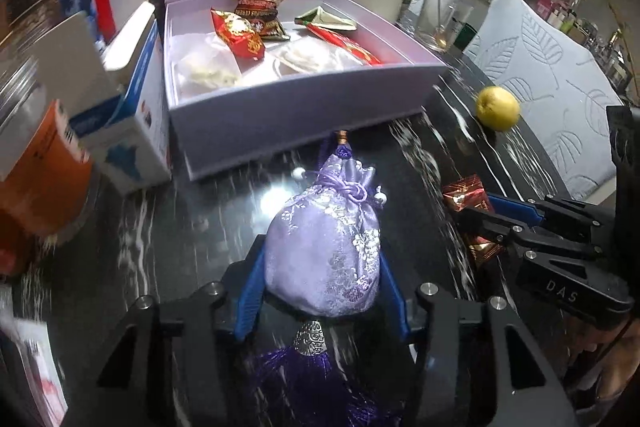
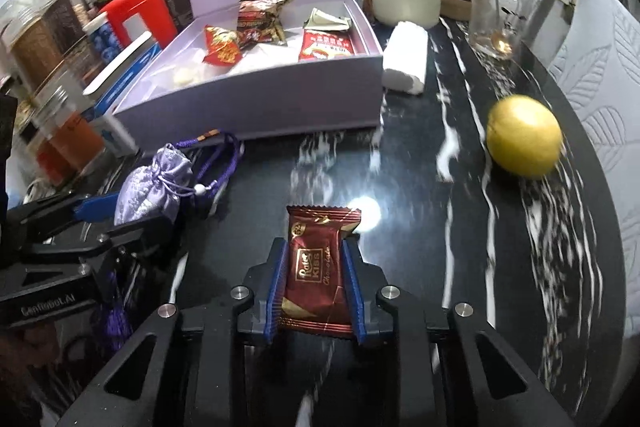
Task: Organize soft objects
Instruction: 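Lift and carry the sachet and chocolate candy toward the lavender box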
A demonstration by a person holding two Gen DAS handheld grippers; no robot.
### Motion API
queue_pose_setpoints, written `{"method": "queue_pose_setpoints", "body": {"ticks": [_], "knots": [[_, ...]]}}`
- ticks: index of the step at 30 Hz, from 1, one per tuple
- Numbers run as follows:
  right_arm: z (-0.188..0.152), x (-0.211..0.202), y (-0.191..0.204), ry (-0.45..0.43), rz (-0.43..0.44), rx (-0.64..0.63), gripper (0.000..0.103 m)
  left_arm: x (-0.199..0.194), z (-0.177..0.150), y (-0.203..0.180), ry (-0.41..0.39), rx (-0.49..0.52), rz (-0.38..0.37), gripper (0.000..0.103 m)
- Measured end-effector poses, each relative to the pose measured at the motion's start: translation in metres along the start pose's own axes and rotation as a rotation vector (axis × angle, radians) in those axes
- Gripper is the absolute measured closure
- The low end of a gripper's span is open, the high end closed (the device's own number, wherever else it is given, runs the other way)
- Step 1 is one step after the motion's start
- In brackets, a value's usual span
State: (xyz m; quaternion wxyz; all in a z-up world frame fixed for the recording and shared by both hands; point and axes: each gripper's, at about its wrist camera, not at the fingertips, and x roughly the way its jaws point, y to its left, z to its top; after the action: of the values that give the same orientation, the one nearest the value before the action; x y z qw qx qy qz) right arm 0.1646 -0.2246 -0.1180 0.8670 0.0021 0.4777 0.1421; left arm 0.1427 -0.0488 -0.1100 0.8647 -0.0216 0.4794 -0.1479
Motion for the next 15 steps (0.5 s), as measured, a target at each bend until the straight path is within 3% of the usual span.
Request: {"method": "queue_pose_setpoints", "body": {"ticks": [15], "knots": [[-0.080,-0.053,0.013,0.012,-0.013,-0.029,0.075,-0.040,-0.063,-0.031,0.021,0.035,-0.055,0.052]]}}
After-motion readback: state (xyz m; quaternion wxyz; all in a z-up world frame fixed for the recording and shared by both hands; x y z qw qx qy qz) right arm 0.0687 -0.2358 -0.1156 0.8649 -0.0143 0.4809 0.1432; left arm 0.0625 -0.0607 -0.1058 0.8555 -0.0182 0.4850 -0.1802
